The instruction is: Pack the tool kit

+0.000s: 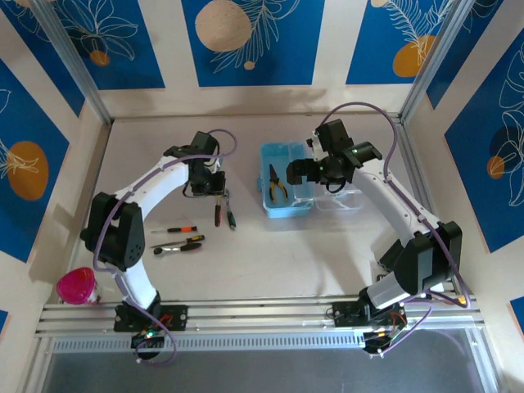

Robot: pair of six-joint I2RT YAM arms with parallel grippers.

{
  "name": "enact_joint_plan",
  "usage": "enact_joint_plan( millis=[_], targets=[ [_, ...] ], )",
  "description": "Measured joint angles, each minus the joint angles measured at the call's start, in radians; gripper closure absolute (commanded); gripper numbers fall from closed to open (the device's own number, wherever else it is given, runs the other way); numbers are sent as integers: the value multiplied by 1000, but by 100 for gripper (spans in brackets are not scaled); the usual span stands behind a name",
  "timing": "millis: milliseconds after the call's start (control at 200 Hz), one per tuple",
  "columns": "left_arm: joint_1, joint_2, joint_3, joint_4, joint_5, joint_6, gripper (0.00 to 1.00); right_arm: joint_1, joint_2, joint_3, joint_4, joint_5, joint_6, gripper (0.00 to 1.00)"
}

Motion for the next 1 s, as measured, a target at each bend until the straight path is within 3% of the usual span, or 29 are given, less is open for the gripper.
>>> enact_joint_plan(
  millis=[380, 785, 880, 1000],
  targets=[
    [-12, -61, 72, 165, 272, -155, 100, 136, -36, -20, 168, -243, -11, 4],
    [-45, -63, 80, 304, 371, -266, 100, 216, 96, -19, 330, -256, 107, 20],
    [-46, -63, 80, 320, 378, -278, 100, 227, 125, -19, 342, -256, 120, 28],
    [-46, -63, 80, 331, 385, -288, 100, 243, 139, -18, 355, -252, 128, 45]
  ],
)
